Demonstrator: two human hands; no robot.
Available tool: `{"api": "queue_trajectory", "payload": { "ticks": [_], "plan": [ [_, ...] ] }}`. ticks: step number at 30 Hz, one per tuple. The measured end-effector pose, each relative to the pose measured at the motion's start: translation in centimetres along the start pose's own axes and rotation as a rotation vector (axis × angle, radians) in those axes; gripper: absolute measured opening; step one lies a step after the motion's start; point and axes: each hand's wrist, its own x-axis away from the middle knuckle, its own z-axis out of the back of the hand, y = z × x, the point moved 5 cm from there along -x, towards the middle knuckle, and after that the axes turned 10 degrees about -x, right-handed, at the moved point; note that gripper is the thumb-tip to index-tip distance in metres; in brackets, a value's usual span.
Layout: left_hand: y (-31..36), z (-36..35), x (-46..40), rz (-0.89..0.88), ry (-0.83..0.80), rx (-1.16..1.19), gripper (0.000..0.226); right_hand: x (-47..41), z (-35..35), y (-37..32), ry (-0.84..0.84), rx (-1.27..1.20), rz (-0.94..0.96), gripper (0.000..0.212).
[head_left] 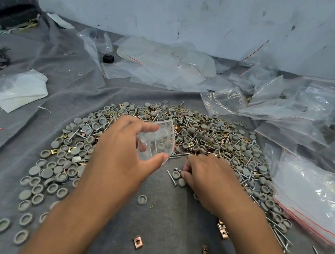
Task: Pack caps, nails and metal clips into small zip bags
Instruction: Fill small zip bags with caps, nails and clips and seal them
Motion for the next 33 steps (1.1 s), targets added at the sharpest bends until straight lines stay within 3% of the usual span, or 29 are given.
{"api": "queue_trajectory", "payload": {
  "ticks": [4, 6, 9, 12, 18, 22, 27, 30, 33],
  "plan": [
    [0.1, -0.4, 0.1, -0.004, -0.012, -0.01, 0.054, 0.2, 0.5, -0.3, 0.004, 0.037, 0.0, 0.021],
    [0.1, -0.6, 0.2, -0.01, -0.023, -0.019, 0.055, 0.3, 1.6, 0.0, 0.058, -0.115, -0.032, 0.019],
    [0.3, -1.0, 0.3, -0.026, -0.036, -0.039, 0.056, 1.1, 4.9, -0.2, 0.321, -0.494, 0.06, 0.015],
    [0.8, -1.3, 0.5, -0.047, -0.049, -0.045, 0.057, 2.6, 7.0, -2.4, 0.48, -0.567, 0.27, 0.007],
    [1.7, -1.2, 0.7, -0.083, -0.037, -0.033, 0.052, 2.0, 5.1, -4.2, 0.384, -0.276, 0.299, 0.021],
    [1.0, -0.9, 0.5, -0.07, -0.027, -0.055, 0.057, 2.1, 6.3, -1.8, 0.462, -0.505, 0.191, 0.012],
    [0.7, -0.1, 0.2, -0.057, 0.008, -0.041, 0.06, 1.9, 0.9, 0.2, -0.066, -0.302, -0.027, 0.012],
    [0.7, -0.2, 0.2, -0.066, 0.006, -0.047, 0.059, 1.7, -0.6, 0.2, -0.099, -0.3, -0.062, 0.023],
    [0.8, -0.3, 0.3, -0.068, 0.011, -0.035, 0.059, 1.3, -0.5, 0.1, -0.032, -0.257, -0.049, 0.018]
  ]
}}
